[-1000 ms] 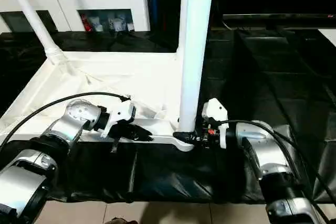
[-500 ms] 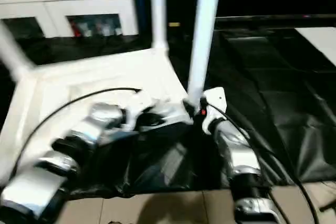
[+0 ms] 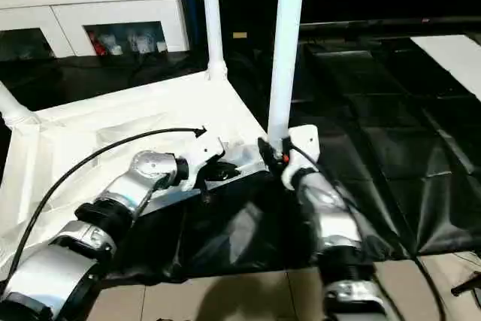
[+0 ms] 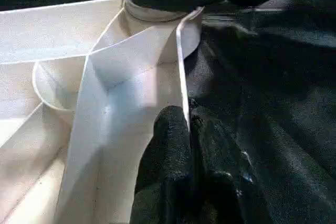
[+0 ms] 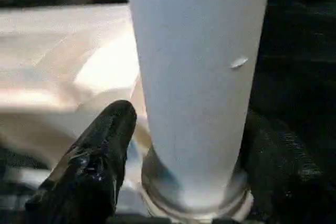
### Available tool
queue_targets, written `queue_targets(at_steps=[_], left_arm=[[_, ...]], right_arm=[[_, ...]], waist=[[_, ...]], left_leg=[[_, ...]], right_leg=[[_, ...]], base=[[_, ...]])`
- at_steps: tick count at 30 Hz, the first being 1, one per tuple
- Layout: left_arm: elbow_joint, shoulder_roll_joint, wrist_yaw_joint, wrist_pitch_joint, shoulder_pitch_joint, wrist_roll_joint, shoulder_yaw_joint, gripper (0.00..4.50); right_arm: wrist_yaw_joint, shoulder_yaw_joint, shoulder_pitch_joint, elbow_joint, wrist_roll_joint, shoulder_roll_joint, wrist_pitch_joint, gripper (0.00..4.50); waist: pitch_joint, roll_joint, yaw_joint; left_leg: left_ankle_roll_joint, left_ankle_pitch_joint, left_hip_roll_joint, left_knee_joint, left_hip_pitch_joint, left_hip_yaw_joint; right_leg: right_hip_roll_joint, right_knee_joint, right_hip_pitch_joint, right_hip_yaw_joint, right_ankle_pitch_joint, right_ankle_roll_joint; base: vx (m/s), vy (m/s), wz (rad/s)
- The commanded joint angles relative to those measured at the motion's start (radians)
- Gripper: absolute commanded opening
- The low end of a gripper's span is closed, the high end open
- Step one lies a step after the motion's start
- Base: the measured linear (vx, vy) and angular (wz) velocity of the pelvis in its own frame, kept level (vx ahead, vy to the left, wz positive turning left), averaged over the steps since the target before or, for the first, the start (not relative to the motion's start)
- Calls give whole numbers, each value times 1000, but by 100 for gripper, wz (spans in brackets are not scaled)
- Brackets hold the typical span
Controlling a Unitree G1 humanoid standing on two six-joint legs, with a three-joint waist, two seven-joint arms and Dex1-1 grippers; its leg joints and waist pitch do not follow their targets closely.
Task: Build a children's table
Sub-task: Rotate leg to tighten
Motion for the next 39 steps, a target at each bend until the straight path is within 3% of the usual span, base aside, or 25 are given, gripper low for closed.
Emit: queue_targets(at_steps=[1,4,6,8,9,10,13,16,18,20,23,27,33,36,37,39], left_arm=[[-13,8,-77,-23,13,4,-32,0],[-24,52,-179,-50,18,-14,-33,0],[-28,79,-240,-70,21,-19,-39,0],[-24,98,-286,-86,21,-27,-42,0],[-22,105,-309,-92,21,-33,-41,0],[-19,112,-330,-97,20,-39,-40,0],[-12,131,-371,-110,17,-43,-44,0],[-6,139,-380,-117,15,-41,-43,0],[11,153,-396,-136,6,-36,-43,0],[17,156,-400,-139,3,-36,-42,0],[31,162,-409,-145,-7,-36,-41,0],[41,162,-409,-151,-14,-36,-40,0],[64,146,-323,-136,-31,-22,-30,0],[79,91,-97,-73,-45,3,-12,0],[77,81,-67,-64,-44,7,-11,0],[73,55,8,-31,-42,11,-3,0]], right_arm=[[97,56,15,-5,8,-6,25,348],[262,75,22,-35,41,-88,36,348],[367,88,25,-55,68,-131,54,348],[442,101,26,-66,83,-163,72,348],[472,107,25,-69,89,-175,79,333],[502,113,24,-72,95,-187,86,323],[570,132,19,-76,100,-209,93,311],[599,148,17,-79,100,-221,97,276],[644,172,13,-86,98,-235,101,268],[651,177,11,-86,96,-237,99,259],[668,183,6,-84,93,-236,99,252],[674,187,4,-85,97,-235,98,251],[619,179,21,-92,91,-217,93,251],[320,138,57,-69,14,-127,68,251],[262,130,61,-61,0,-109,63,251],[139,105,66,-41,-18,-65,60,250]], waist=[[-57,-12,3],[-59,-8,17],[-62,-11,27],[-66,-10,40],[-66,-9,41],[-67,-15,43],[-71,-14,60],[-72,-15,63],[-65,-19,64],[-59,-19,65],[-56,-16,65],[-57,-17,64],[-60,-16,63],[-56,-16,62],[-54,-10,57],[-51,-13,46]], left_leg=[[33,-384,45,-87,26,-21],[65,-305,50,-79,24,-14],[89,-243,51,-71,17,-13],[119,-170,51,-61,20,-11],[125,-157,51,-59,20,-10],[130,-147,51,-58,19,-10],[147,-102,52,-50,25,-7],[152,-94,53,-49,24,-8],[141,-141,52,-52,20,-7],[96,-232,55,-60,23,-7],[51,-288,57,-69,27,-9],[35,-293,56,-71,25,-10],[55,-251,55,-66,23,-8],[32,-288,55,-70,31,-7],[9,-314,52,-74,31,-11],[-15,-355,48,-80,23,-17]], right_leg=[[-21,-52,19,7,-222,-203],[-19,-46,23,5,-188,-228],[-19,-33,30,4,-121,-243],[-19,-18,30,4,-23,-272],[-18,-15,30,3,-6,-278],[-18,-15,32,2,2,-282],[-17,-4,29,4,55,-293],[-17,-1,29,3,49,-291],[-17,-8,25,4,-23,-284],[-20,-18,21,8,-153,-261],[-20,-25,18,11,-228,-241],[-20,-25,18,11,-228,-235],[-18,-18,18,10,-156,-249],[-18,-28,10,13,-220,-234],[-20,-34,9,13,-274,-219],[-22,-39,11,10,-360,-177]], base=[[51,-26,5],[57,-33,4],[57,-29,-1],[26,-13,0],[0,0,0],[0,0,0],[0,0,0],[0,0,0],[0,0,0],[0,0,0],[0,0,0],[0,0,0],[0,0,0],[0,0,0],[0,0,0],[0,0,0]])
